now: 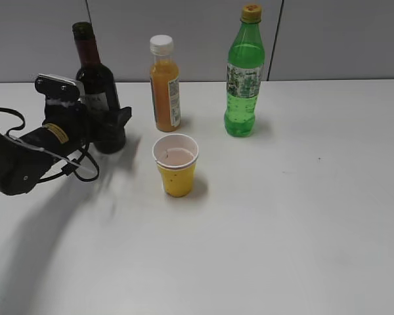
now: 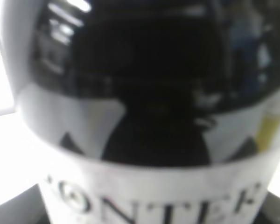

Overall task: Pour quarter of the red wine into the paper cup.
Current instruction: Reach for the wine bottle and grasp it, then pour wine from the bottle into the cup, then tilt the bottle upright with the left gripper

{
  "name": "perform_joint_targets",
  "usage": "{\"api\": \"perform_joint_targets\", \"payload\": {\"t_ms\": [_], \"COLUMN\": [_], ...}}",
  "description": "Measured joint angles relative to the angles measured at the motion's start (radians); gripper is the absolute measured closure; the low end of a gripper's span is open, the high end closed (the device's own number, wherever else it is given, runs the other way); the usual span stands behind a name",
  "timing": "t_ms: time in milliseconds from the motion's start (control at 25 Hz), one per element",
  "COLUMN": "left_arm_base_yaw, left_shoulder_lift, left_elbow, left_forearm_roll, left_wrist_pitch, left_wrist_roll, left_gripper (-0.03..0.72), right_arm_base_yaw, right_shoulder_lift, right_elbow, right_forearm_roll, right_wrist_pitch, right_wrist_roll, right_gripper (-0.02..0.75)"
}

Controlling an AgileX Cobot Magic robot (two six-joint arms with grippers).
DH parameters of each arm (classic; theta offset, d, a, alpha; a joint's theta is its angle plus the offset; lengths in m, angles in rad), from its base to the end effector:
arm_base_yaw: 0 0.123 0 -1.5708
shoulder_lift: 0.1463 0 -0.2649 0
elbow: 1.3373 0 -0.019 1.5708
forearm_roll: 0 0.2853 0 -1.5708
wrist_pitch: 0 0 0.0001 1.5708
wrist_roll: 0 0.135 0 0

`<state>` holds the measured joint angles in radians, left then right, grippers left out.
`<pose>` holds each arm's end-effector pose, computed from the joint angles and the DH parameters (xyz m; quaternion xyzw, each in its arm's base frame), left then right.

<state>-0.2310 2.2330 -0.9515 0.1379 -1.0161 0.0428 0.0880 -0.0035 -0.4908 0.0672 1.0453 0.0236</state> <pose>0.4305 -0.1175 0.0232 0.1692 0.7493 -0.0817 0.6350 0.0853 0.0154 0.2730 -0.0283 0.8497 0.0628 0.5227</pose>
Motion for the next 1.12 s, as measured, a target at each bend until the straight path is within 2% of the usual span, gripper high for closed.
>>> {"api": "perform_joint_targets", "payload": {"t_ms": [320, 440, 600, 880, 960, 1120], "left_arm_base_yaw": [0.000, -0.007, -0.059, -0.200, -0.239, -0.287], "left_shoulder_lift": [-0.118, -0.175, -0.240, -0.332, -0.342, -0.358], "left_elbow": [0.064, 0.095, 0.144, 0.200, 0.201, 0.207], "left_forearm_roll": [-0.056, -0.068, -0.182, -0.510, -0.607, -0.724], "left_wrist_pitch": [0.019, 0.013, 0.039, 0.115, 0.112, 0.115], "left_wrist_roll": [0.007, 0.054, 0.228, 0.609, 0.695, 0.843], "left_gripper": [0.160, 0.160, 0.160, 0.160, 0.160, 0.160], "right_arm_base_yaw": [0.000, 0.000, 0.000, 0.000, 0.000, 0.000], "right_shoulder_lift": [0.000, 0.000, 0.000, 0.000, 0.000, 0.000], "right_elbow": [0.000, 0.000, 0.000, 0.000, 0.000, 0.000], "right_forearm_roll": [0.000, 0.000, 0.000, 0.000, 0.000, 0.000], "right_wrist_pitch": [0.000, 0.000, -0.002, -0.002, -0.002, -0.002], "right_wrist_roll": [0.000, 0.000, 0.000, 0.000, 0.000, 0.000], "right_gripper": [0.152, 0.152, 0.152, 0.152, 0.152, 0.152]}}
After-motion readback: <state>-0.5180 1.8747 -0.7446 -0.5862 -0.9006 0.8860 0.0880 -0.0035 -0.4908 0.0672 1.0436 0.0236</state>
